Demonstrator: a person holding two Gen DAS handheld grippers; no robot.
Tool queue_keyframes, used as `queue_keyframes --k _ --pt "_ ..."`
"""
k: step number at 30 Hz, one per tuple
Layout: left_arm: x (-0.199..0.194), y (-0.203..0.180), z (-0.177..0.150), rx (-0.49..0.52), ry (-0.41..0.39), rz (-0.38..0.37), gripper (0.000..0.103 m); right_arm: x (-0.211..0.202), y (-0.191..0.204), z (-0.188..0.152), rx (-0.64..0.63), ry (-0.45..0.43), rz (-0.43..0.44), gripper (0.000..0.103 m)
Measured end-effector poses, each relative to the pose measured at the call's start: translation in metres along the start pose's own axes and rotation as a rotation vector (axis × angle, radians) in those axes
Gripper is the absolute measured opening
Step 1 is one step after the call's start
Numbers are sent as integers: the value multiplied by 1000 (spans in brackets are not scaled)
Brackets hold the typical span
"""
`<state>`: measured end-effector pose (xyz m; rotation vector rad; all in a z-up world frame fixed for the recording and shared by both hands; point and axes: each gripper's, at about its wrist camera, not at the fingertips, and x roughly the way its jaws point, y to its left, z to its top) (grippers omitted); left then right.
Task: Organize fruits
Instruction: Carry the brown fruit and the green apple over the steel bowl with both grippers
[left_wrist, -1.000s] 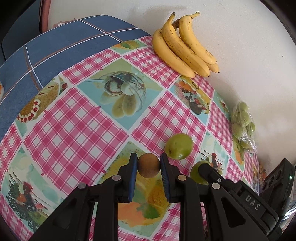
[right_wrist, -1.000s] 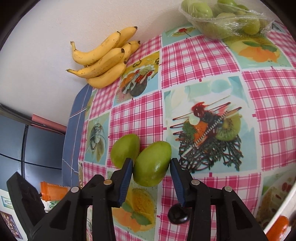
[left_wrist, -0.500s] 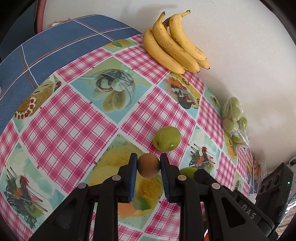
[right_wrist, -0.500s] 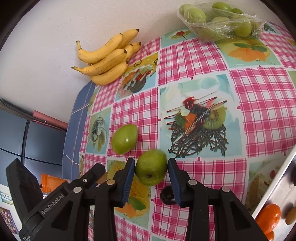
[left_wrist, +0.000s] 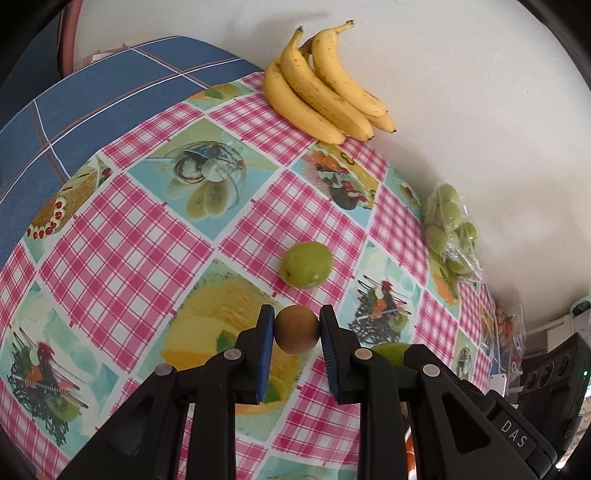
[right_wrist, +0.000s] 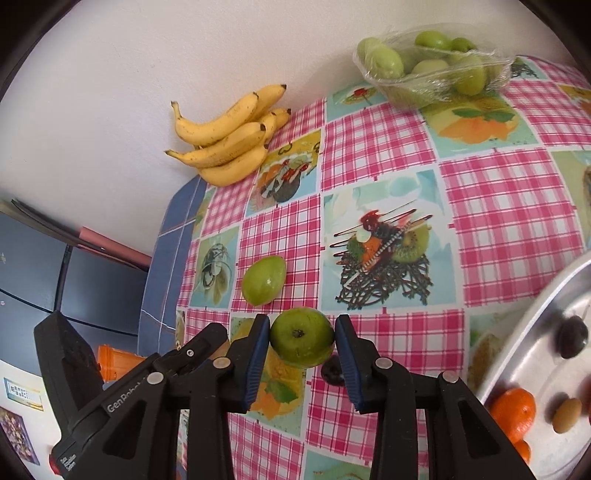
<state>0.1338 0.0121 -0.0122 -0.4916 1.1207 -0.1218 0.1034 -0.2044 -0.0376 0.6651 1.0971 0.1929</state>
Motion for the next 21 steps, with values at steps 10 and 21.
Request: queue_keyframes --k 10,21 --pt "-10 -29 -19 68 22 -40 26 -51 -15 -17 15 -83 -20 39" --pt "-17 -75 -46 195 39 -86 26 -103 -48 -29 74 -180 -56 39"
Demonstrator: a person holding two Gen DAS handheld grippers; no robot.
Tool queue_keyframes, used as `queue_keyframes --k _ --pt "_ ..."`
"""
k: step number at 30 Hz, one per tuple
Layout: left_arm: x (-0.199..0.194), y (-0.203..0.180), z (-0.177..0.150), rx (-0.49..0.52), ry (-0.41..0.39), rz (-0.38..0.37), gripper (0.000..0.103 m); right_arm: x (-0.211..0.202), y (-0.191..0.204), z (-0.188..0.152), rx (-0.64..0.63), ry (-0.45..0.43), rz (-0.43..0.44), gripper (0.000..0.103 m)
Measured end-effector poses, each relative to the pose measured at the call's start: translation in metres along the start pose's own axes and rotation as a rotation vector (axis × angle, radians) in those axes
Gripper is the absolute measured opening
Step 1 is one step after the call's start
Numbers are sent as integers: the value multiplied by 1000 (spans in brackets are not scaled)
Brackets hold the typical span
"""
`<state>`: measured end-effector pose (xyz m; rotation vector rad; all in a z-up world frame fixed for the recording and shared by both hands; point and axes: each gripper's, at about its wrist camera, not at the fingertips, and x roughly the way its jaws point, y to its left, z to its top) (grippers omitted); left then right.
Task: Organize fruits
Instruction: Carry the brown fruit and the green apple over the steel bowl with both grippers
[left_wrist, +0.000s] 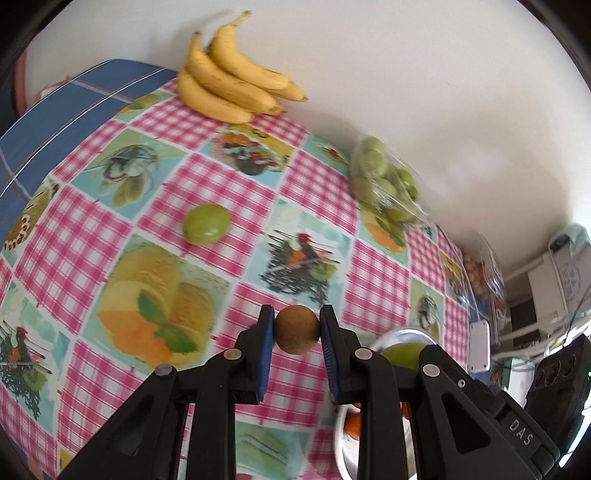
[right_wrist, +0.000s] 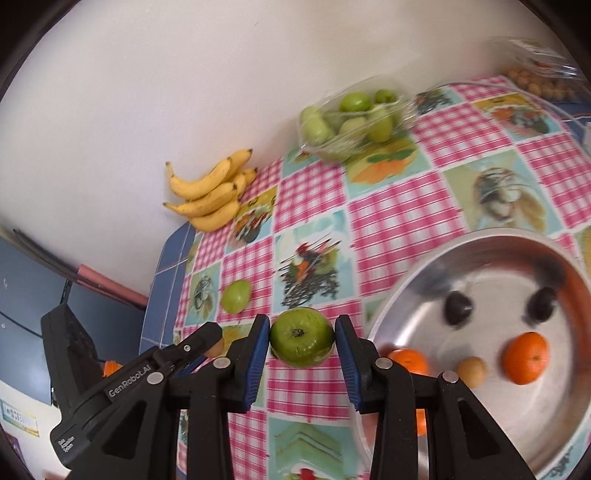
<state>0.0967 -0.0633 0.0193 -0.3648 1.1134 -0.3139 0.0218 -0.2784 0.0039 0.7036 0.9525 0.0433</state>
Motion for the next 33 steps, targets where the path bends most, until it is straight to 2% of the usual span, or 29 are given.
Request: queue_keyframes --k 10,17,24,33 --pt "16 -59 -28 129 72 -53 26 -37 -52 9 82 -70 -104 39" --pt "28 -103 -55 253 123 -71 26 -55 -85 13 161 -99 -128 39" --pt "35 -121 -65 321 143 -63 26 -72 -100 15 169 -133 -177 39" --pt "45 -126 -67 341 161 -44 26 -65 -107 17 150 -105 -237 39"
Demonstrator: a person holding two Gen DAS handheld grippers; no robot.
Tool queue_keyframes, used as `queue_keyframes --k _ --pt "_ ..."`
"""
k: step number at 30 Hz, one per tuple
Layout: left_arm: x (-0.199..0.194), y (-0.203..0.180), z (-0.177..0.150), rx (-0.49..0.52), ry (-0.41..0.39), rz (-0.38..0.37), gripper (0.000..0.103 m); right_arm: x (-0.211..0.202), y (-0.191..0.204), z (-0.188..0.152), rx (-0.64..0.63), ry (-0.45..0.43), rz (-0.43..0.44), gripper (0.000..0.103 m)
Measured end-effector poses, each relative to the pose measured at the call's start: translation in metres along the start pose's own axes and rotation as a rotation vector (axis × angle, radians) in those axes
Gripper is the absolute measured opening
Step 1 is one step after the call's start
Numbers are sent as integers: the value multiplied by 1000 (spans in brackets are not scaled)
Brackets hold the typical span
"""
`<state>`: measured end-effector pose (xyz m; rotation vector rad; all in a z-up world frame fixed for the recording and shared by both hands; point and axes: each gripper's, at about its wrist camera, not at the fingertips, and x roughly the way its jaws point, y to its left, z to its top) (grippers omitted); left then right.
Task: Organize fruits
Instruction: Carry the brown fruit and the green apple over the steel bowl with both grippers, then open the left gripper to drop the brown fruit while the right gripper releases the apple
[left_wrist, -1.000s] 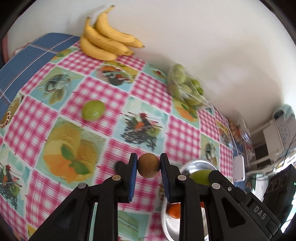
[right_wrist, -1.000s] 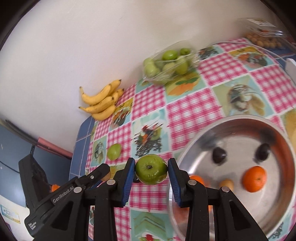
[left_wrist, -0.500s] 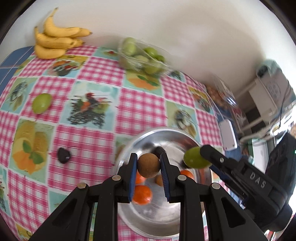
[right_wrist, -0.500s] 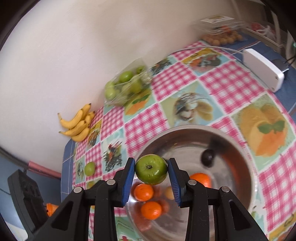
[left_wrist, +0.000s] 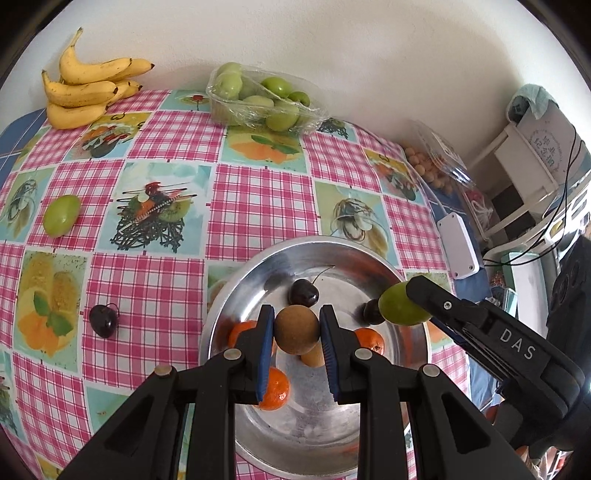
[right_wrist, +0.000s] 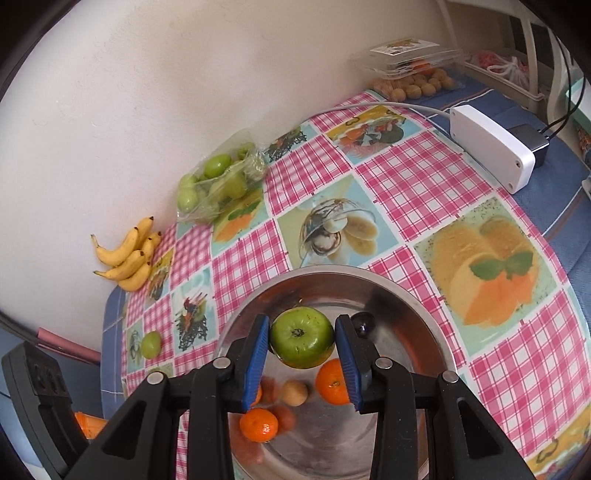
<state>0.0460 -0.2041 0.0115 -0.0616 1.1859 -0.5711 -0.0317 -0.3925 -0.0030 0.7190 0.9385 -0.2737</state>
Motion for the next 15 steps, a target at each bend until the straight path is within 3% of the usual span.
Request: queue_keyframes --k 15 --pt "16 -15 -4 63 32 34 26 12 6 -2 -58 17 -60 40"
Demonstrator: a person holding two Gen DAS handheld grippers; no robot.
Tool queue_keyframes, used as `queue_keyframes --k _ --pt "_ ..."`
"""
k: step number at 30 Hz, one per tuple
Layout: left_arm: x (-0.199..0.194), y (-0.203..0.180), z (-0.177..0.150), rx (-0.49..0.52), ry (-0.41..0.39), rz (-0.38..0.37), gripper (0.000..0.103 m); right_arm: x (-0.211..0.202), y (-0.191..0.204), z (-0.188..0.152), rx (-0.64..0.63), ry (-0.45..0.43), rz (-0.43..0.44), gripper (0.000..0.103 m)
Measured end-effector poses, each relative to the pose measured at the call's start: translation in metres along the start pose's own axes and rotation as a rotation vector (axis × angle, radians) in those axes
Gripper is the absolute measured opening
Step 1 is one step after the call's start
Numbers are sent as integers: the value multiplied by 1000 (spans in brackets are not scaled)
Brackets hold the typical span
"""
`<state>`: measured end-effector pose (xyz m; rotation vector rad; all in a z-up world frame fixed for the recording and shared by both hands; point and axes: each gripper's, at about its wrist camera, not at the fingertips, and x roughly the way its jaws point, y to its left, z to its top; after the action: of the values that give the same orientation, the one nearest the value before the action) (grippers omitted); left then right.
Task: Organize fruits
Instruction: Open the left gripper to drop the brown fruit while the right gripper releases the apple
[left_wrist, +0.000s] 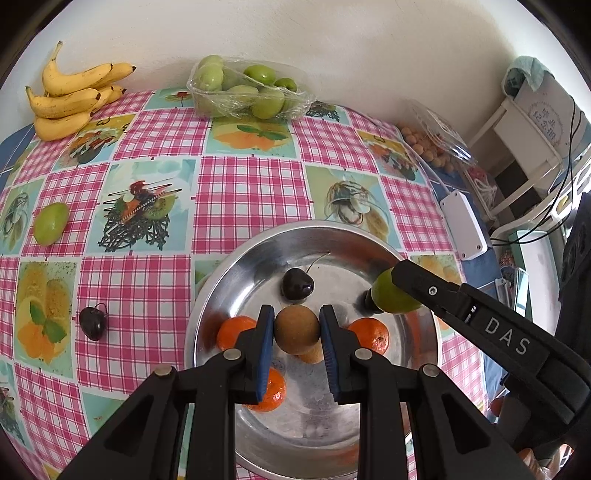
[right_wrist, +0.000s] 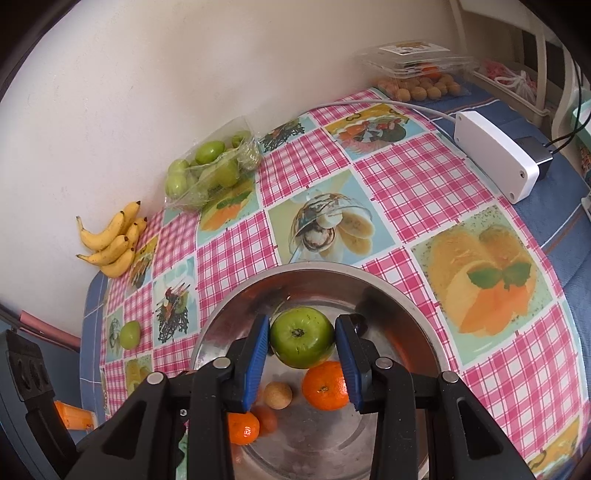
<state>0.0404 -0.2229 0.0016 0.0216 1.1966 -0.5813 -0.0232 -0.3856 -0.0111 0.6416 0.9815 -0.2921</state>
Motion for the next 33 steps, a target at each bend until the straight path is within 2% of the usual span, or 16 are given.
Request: queue_keyframes --k 18,33 --pt "22 0 0 31 31 49 26 20 7 -5 -46 53 -18 40" --pt "29 5 0 18 50 44 26 24 12 -5 -69 67 -30 40"
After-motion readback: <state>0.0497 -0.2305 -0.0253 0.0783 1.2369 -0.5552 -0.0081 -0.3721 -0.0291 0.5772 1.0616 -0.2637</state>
